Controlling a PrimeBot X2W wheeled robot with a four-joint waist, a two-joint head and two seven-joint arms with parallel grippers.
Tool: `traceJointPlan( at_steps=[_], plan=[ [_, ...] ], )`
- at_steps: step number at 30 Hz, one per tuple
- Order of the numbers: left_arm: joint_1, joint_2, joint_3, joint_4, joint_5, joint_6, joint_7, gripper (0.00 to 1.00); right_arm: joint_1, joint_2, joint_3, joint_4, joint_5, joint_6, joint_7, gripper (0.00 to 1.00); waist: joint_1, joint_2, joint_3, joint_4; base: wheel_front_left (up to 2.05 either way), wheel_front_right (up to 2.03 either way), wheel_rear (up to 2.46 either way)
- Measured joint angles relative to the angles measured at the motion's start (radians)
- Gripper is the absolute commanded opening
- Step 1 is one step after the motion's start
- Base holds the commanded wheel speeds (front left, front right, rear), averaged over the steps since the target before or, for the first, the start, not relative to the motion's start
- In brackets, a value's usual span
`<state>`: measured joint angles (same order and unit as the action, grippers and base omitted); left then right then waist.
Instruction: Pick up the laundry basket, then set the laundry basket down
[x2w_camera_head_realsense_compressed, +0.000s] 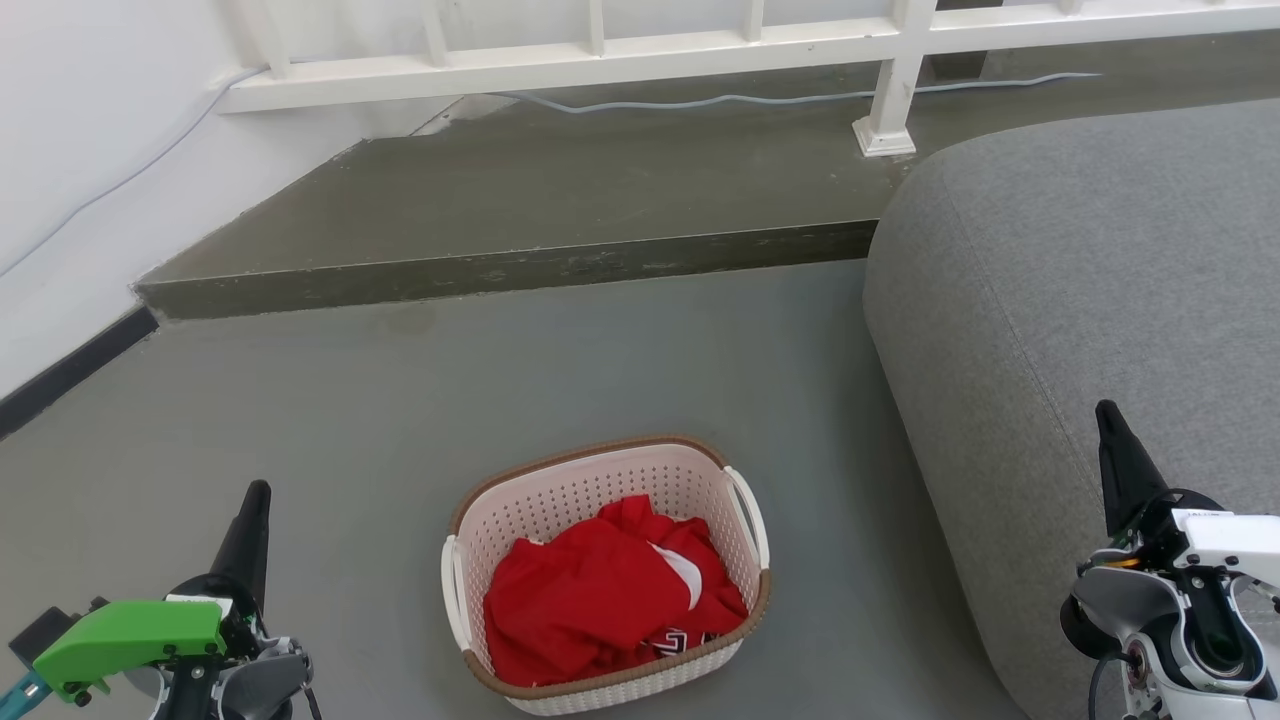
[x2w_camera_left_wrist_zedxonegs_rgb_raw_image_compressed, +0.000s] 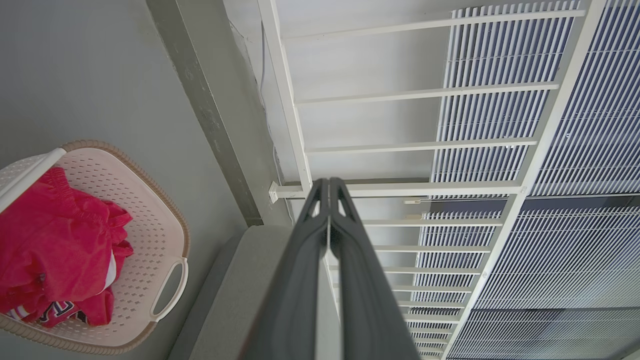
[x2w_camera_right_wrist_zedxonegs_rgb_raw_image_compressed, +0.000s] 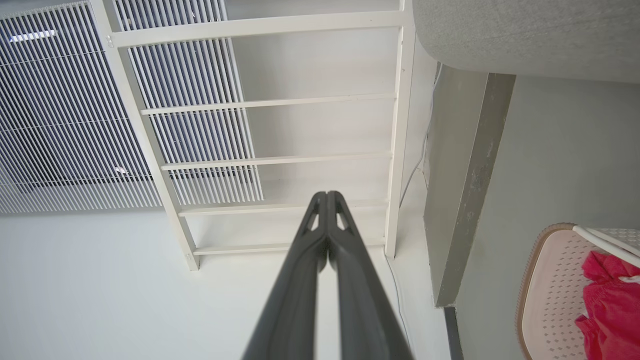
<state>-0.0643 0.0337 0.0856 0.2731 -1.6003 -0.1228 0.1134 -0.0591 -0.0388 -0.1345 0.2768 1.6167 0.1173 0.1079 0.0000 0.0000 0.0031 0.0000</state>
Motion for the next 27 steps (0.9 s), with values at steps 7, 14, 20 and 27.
traceJointPlan(
  at_steps=[7,14,20,27],
  plan=[
    [0.000,0.000,0.000,0.000,0.000,0.000,0.000,0.00,0.000,0.000,0.000,0.000,0.000,0.000,0.000,0.00,0.0000,0.0000,0.000,0.000,0.00,0.00,0.00],
    [0.000,0.000,0.000,0.000,0.000,0.000,0.000,0.00,0.000,0.000,0.000,0.000,0.000,0.000,0.000,0.00,0.0000,0.0000,0.000,0.000,0.00,0.00,0.00],
    [0.000,0.000,0.000,0.000,0.000,0.000,0.000,0.00,0.000,0.000,0.000,0.000,0.000,0.000,0.000,0.00,0.0000,0.0000,0.000,0.000,0.00,0.00,0.00],
    [0.000,0.000,0.000,0.000,0.000,0.000,0.000,0.00,0.000,0.000,0.000,0.000,0.000,0.000,0.000,0.00,0.0000,0.0000,0.000,0.000,0.00,0.00,0.00]
  ],
)
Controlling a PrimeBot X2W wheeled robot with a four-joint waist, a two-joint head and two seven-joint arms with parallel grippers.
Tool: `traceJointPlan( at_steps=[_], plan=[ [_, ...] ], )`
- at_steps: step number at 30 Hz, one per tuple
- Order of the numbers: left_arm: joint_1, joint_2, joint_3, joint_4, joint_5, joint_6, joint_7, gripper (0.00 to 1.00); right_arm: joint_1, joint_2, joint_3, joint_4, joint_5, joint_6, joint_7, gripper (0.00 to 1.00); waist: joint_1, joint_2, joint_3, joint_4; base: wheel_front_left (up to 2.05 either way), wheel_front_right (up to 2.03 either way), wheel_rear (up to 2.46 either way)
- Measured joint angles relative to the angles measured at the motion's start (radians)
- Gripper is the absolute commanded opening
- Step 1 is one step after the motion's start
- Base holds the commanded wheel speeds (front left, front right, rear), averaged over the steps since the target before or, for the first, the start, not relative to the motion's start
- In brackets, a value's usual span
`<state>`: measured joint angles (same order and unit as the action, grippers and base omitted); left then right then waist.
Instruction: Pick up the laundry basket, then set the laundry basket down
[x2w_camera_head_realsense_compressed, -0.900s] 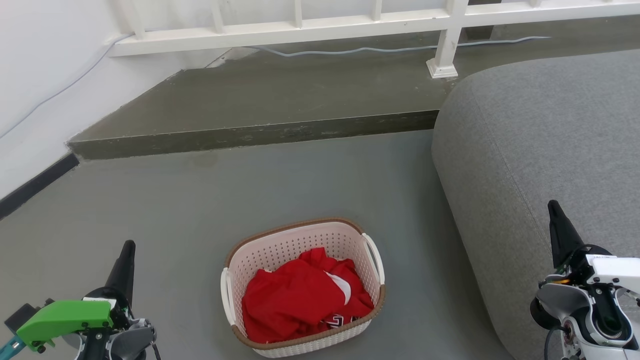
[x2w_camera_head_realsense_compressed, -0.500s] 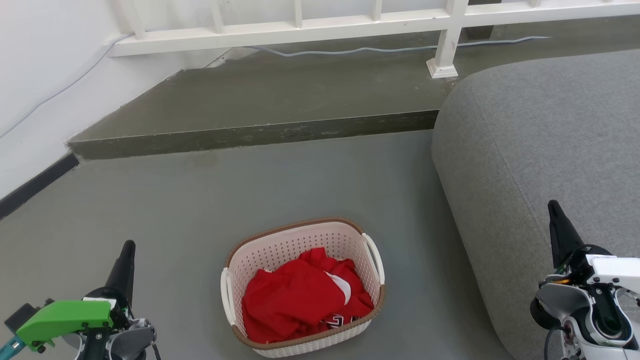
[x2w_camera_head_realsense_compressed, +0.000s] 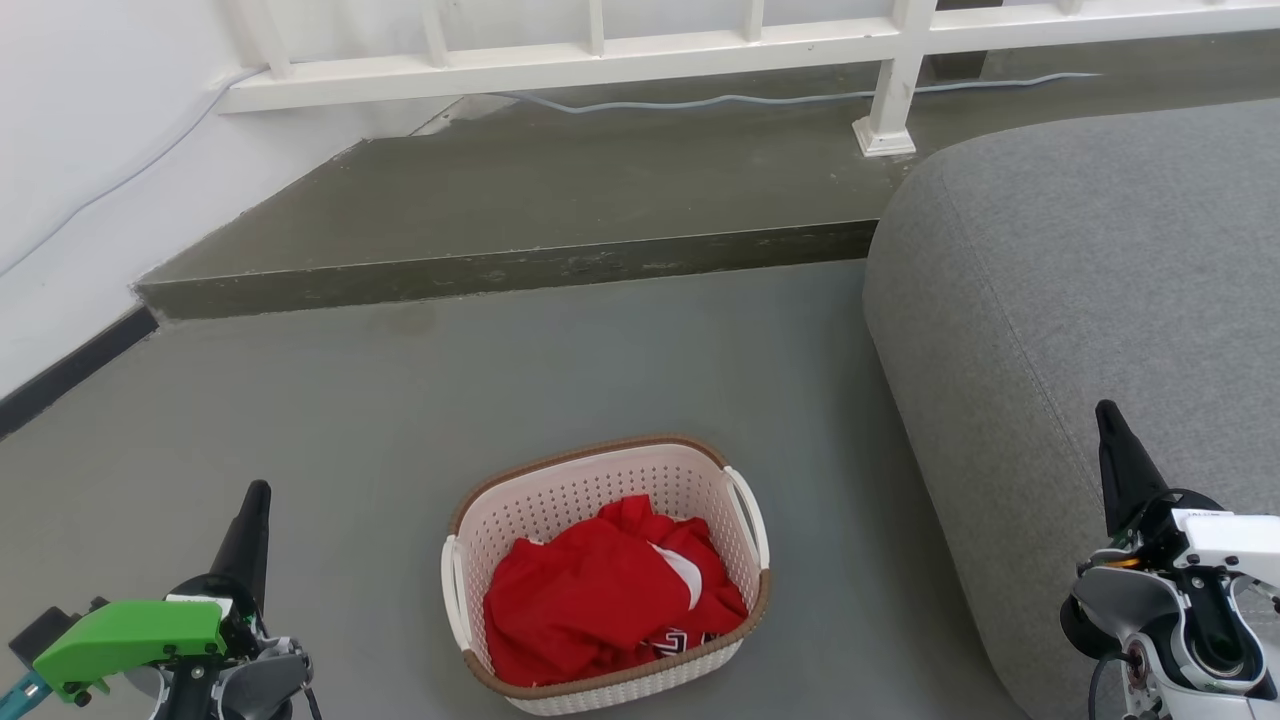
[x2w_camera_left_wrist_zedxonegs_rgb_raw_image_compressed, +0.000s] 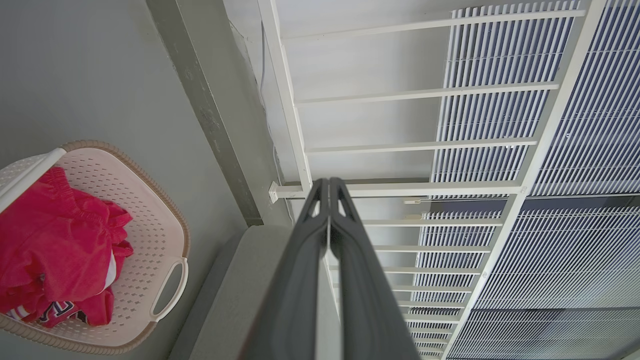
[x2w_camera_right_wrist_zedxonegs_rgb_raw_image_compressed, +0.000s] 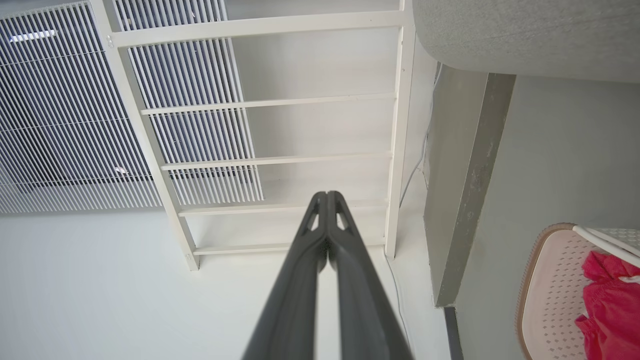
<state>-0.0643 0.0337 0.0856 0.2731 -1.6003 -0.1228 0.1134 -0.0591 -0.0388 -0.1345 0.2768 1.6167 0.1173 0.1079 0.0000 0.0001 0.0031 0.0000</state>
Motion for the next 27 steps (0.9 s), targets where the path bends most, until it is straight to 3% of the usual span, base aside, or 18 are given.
traceJointPlan(
  at_steps=[27],
  plan=[
    [0.000,0.000,0.000,0.000,0.000,0.000,0.000,0.00,0.000,0.000,0.000,0.000,0.000,0.000,0.000,0.00,0.0000,0.0000,0.000,0.000,0.00,0.00,0.00]
  ],
)
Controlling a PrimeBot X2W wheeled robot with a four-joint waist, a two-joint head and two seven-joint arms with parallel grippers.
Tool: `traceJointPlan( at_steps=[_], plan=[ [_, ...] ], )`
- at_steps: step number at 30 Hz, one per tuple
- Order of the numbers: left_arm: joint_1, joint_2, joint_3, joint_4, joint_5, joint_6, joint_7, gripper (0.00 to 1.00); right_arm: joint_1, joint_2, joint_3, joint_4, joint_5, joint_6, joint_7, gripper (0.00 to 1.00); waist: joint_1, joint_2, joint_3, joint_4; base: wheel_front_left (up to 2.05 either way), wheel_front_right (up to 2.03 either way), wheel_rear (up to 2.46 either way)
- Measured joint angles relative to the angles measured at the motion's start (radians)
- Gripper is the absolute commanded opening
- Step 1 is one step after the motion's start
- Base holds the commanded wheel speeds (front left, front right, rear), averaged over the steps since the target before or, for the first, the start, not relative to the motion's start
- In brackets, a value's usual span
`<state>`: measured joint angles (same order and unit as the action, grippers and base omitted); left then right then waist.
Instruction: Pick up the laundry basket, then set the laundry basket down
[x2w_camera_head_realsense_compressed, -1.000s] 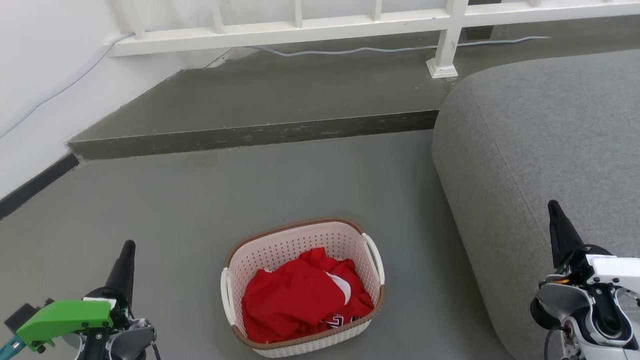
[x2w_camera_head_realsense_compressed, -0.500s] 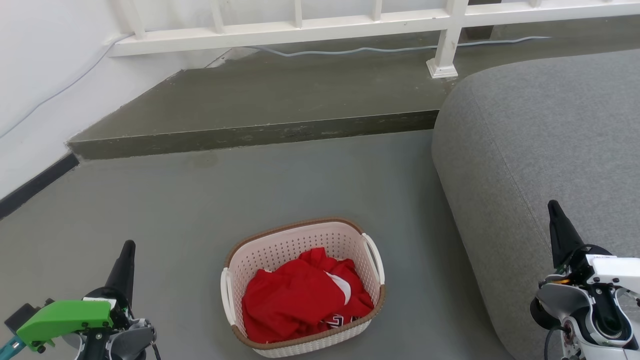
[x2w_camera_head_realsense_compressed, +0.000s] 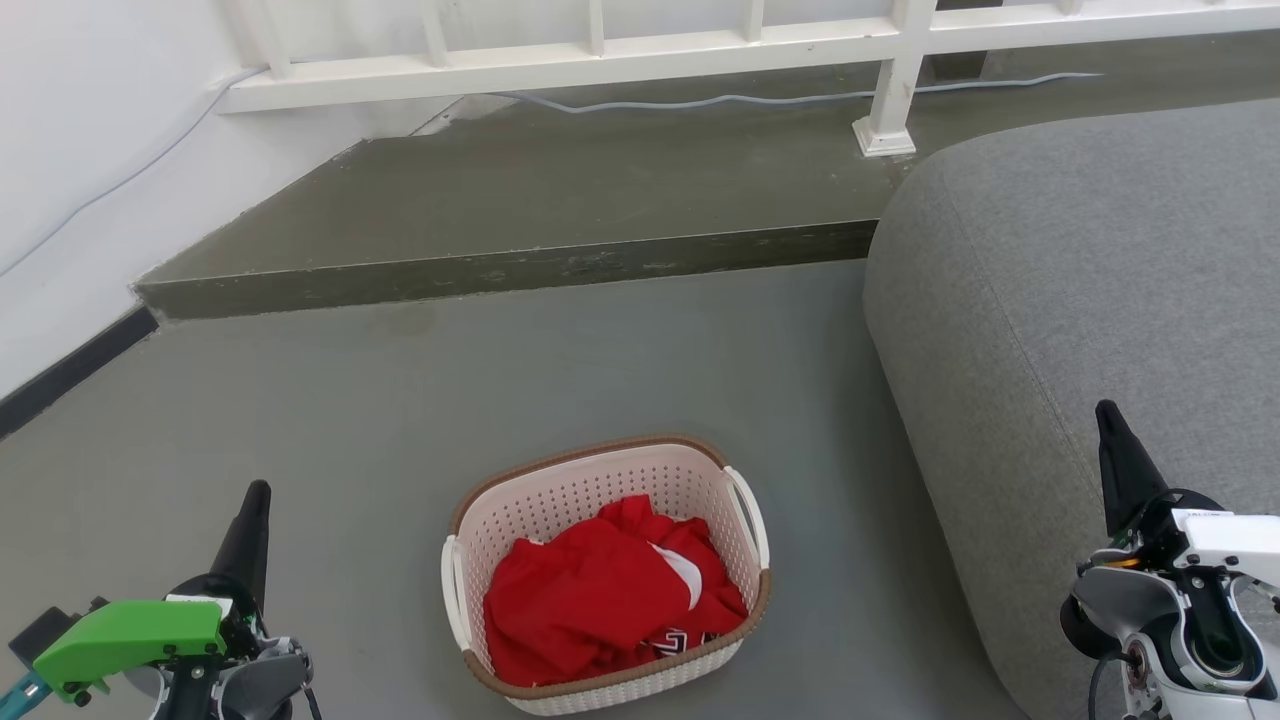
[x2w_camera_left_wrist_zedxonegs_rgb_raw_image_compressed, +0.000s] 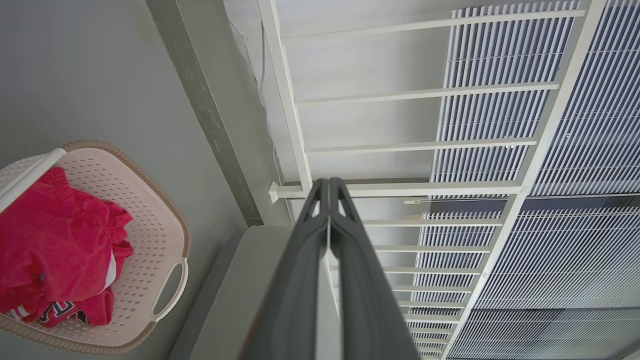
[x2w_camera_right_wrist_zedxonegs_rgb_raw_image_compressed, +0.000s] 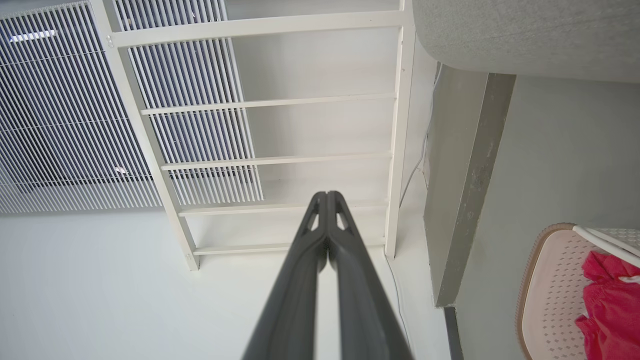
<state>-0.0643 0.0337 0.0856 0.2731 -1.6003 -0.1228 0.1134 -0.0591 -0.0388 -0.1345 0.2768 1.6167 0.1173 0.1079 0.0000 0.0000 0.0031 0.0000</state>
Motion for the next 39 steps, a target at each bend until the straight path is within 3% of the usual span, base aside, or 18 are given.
traceJointPlan(
  at_steps=[19,20,21,22,23,39],
  plan=[
    [0.000,0.000,0.000,0.000,0.000,0.000,0.000,0.00,0.000,0.000,0.000,0.000,0.000,0.000,0.000,0.00,0.0000,0.0000,0.000,0.000,0.00,0.00,0.00],
    [0.000,0.000,0.000,0.000,0.000,0.000,0.000,1.00,0.000,0.000,0.000,0.000,0.000,0.000,0.000,1.00,0.0000,0.0000,0.000,0.000,0.00,0.00,0.00],
    [0.001,-0.001,0.000,0.005,0.000,0.000,0.000,1.00,0.002,0.001,0.000,0.004,0.000,-0.002,0.000,1.00,0.0000,0.0000,0.000,0.000,0.00,0.00,0.00],
    [0.007,-0.004,0.000,0.016,0.000,0.001,0.000,0.00,0.009,0.005,0.001,0.013,0.000,-0.003,0.000,0.00,0.0000,0.0000,0.000,0.000,0.00,0.00,0.00],
    [0.016,-0.010,-0.001,0.027,0.000,0.001,0.000,1.00,0.019,0.011,0.001,0.025,0.000,-0.004,0.000,1.00,0.0000,0.0000,0.000,0.000,0.00,0.00,0.00],
    [0.043,-0.021,-0.012,0.024,0.009,0.001,-0.037,1.00,0.047,0.023,0.037,0.016,-0.019,-0.004,-0.033,1.00,0.0000,0.0000,0.002,0.000,0.00,0.00,0.00]
  ],
)
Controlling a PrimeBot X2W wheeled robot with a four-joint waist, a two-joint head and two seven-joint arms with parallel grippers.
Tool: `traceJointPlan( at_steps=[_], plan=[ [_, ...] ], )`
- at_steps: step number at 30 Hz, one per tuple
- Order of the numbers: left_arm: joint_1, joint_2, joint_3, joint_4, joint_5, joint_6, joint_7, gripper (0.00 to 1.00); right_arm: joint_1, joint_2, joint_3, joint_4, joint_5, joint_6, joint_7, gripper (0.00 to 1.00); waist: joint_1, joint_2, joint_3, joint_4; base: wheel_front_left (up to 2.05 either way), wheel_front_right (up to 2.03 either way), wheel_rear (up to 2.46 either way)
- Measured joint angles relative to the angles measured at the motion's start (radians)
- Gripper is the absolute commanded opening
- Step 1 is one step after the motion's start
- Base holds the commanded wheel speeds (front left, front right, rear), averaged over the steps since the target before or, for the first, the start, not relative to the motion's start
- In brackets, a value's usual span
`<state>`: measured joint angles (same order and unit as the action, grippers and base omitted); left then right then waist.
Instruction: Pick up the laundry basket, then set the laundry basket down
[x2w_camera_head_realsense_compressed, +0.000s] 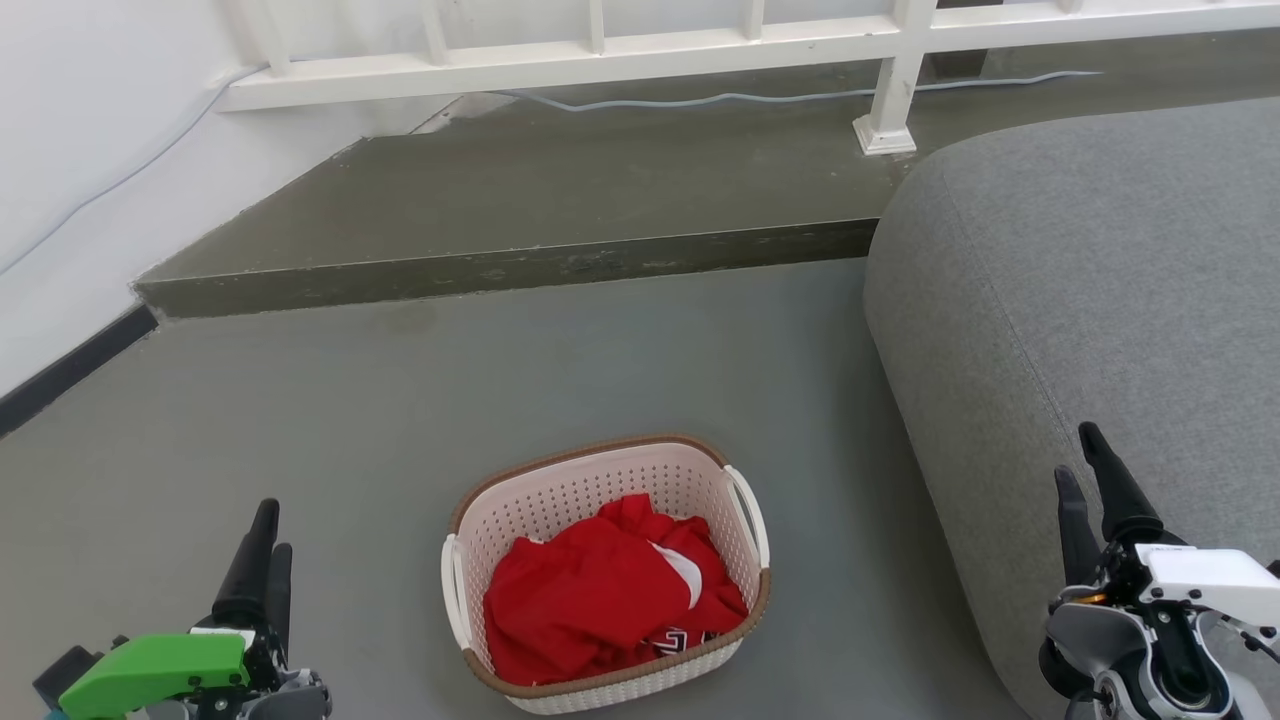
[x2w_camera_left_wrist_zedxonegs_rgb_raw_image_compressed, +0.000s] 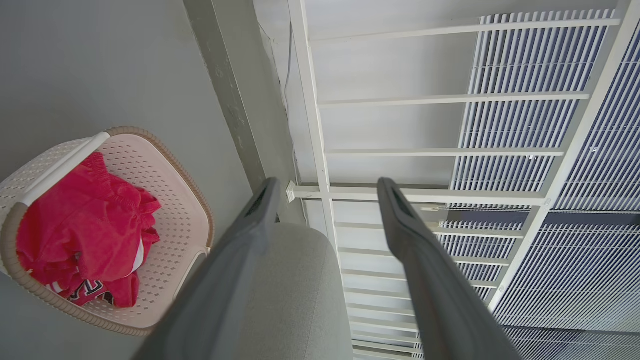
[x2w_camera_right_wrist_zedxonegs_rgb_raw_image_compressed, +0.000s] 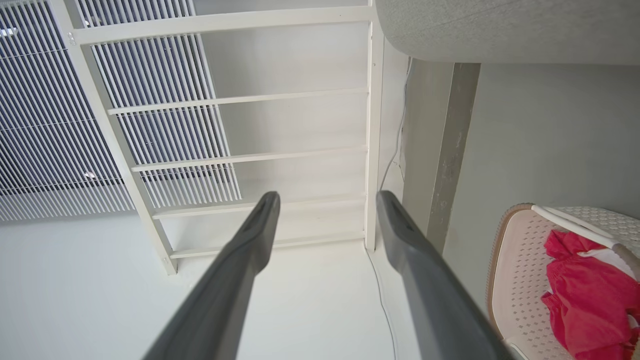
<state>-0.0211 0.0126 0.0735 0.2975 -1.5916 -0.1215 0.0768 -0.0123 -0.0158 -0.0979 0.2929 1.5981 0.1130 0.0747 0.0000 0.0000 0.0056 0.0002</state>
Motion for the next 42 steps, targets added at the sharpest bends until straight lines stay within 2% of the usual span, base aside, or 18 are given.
traceJointPlan(
  at_steps=[17,26,35,42],
  plan=[
    [-0.005,0.035,-0.044,-0.037,0.150,0.000,-0.071,1.00,-0.023,-0.032,0.083,-0.035,-0.138,0.000,-0.067,1.00,0.0000,0.0000,0.001,0.001,0.00,0.00,0.00],
    [-0.006,0.067,-0.076,-0.045,0.296,0.000,-0.105,1.00,-0.041,-0.058,0.150,-0.042,-0.261,0.001,-0.102,1.00,0.0000,0.0000,-0.002,0.004,0.00,0.00,0.00],
    [-0.011,0.088,-0.082,-0.076,0.514,0.014,-0.138,1.00,-0.061,-0.086,0.183,-0.041,-0.452,-0.002,-0.137,1.00,0.0000,0.0000,-0.002,0.006,0.00,0.00,0.00],
    [-0.011,0.094,-0.101,-0.087,0.645,0.035,-0.163,1.00,-0.073,-0.093,0.210,-0.053,-0.588,-0.032,-0.161,1.00,0.0000,0.0000,0.000,0.006,0.00,0.00,0.00]
  ],
)
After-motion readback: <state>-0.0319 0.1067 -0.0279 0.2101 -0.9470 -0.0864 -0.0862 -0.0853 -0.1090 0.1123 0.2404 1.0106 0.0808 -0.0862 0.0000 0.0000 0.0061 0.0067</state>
